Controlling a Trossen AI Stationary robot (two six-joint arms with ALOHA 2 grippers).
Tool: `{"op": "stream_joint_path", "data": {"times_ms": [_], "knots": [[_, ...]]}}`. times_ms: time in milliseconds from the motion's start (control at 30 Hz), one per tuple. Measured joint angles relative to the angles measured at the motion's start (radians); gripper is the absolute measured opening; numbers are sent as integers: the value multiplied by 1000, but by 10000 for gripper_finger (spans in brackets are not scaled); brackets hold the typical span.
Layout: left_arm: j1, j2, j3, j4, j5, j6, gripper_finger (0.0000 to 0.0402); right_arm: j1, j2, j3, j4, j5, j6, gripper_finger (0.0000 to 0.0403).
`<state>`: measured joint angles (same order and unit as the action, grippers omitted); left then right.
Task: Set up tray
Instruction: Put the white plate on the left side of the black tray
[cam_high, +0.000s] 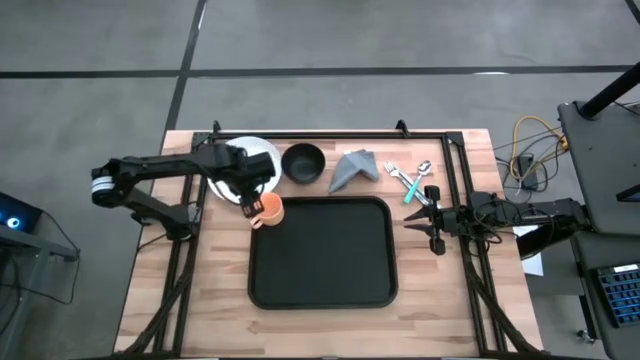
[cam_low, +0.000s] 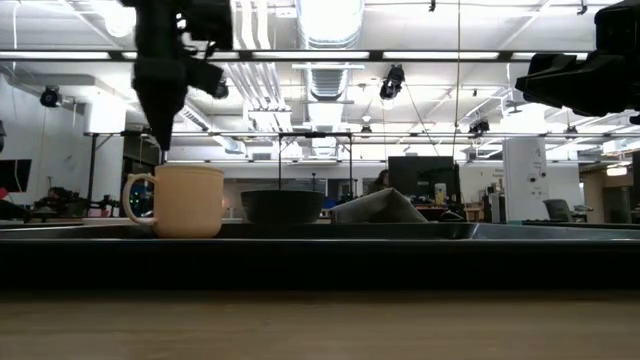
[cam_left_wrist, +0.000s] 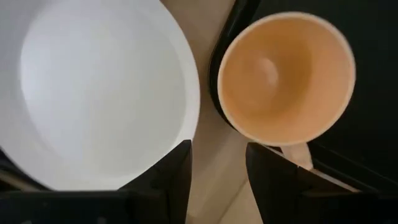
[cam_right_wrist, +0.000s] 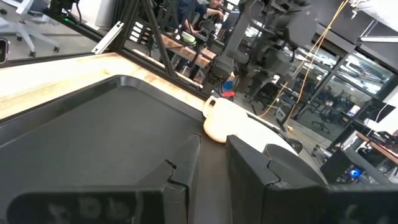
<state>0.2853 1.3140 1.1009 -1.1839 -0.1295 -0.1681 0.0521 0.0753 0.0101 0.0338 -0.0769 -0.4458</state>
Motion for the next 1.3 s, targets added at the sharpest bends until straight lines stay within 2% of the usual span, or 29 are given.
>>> {"op": "stream_joint_path", "data": {"times_ms": [267,433,600,833,1300], "knots": [[-2,-173,-274,123,-4,-1,132,0,0,0,0,0,0,68],[-2,-233,-379,149,-4,-6,132,0,0,0,0,0,0,68],[-5,-229,-356,171,-74,-14,132,0,0,0,0,0,0,68],[-4,-170,-348,267,-82,-51,132,0,0,0,0,0,0,68],[-4,2,-348,269,-81,-76,132,0,0,0,0,0,0,68]]}}
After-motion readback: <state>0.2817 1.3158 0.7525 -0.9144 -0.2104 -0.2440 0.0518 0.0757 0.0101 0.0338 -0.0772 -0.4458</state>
